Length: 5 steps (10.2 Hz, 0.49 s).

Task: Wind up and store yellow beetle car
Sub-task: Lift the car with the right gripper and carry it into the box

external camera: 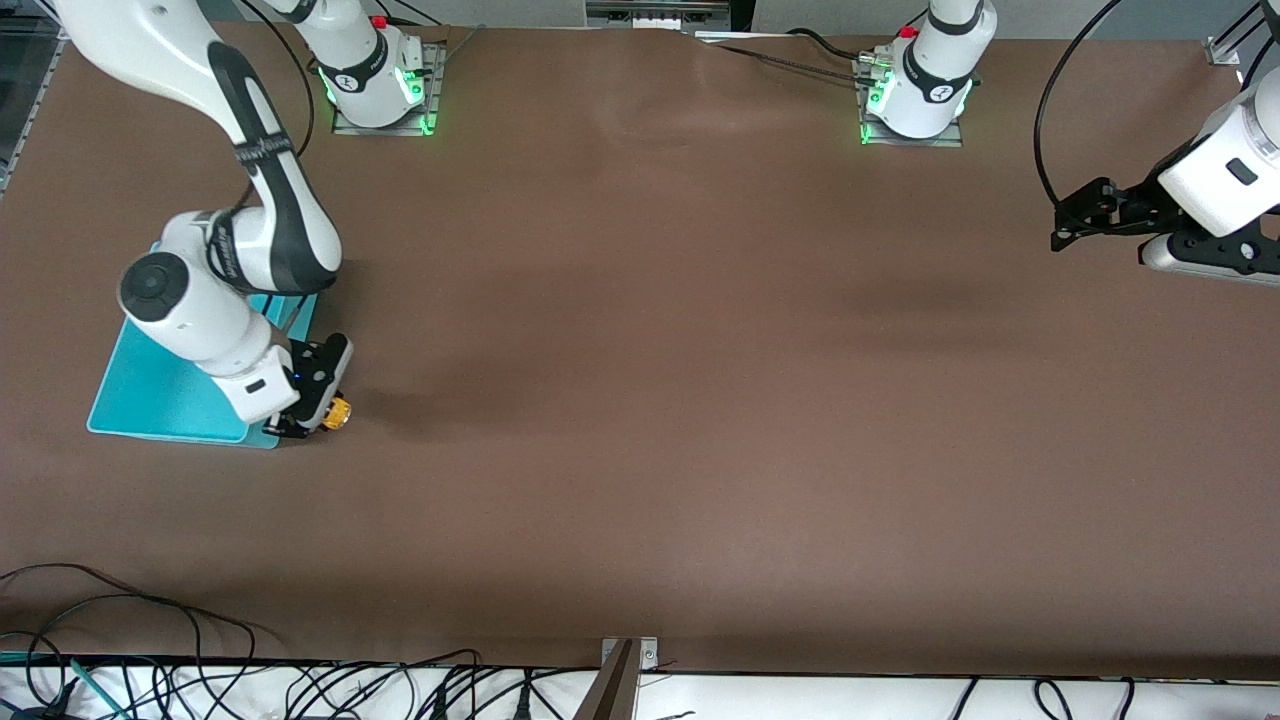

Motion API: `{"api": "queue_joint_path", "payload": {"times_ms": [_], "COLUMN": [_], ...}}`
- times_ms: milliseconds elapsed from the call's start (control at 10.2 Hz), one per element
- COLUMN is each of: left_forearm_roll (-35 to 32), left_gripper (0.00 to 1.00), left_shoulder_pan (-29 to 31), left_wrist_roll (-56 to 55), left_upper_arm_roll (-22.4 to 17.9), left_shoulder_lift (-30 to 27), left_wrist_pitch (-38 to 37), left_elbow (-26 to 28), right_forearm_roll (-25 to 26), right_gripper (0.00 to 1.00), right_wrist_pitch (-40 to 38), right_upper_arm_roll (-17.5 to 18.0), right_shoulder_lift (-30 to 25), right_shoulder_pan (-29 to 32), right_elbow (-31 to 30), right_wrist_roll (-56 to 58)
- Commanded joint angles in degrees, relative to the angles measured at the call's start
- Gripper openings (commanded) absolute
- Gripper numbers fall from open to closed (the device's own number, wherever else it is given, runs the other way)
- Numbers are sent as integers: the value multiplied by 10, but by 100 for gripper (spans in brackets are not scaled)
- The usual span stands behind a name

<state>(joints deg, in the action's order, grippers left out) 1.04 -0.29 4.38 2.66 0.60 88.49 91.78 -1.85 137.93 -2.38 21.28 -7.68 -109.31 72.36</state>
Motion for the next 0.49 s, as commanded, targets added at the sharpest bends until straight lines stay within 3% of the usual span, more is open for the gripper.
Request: {"api": "queue_joint_path", "payload": {"times_ms": [0,392], "left_forearm_roll": [-28,-28], "left_gripper": [100,100], "left_shoulder_pan": [-2,-4], "left_wrist_roll": [-7,-6], "left_upper_arm_roll": [6,6], "left_shoulder_lift": [10,10], "left_wrist_pitch": [-13,-12], "left_elbow": [-20,-20], "right_forearm_roll": [-4,-3], "right_gripper": [0,0], "right_wrist_pitch": [-79,-73], "right_upper_arm_roll": [-25,-113], "right_shoulder_lift": [-46,-47], "right_shoulder_pan": [1,3], "right_elbow": [-7,-65], "right_wrist_roll": [-27,27]}}
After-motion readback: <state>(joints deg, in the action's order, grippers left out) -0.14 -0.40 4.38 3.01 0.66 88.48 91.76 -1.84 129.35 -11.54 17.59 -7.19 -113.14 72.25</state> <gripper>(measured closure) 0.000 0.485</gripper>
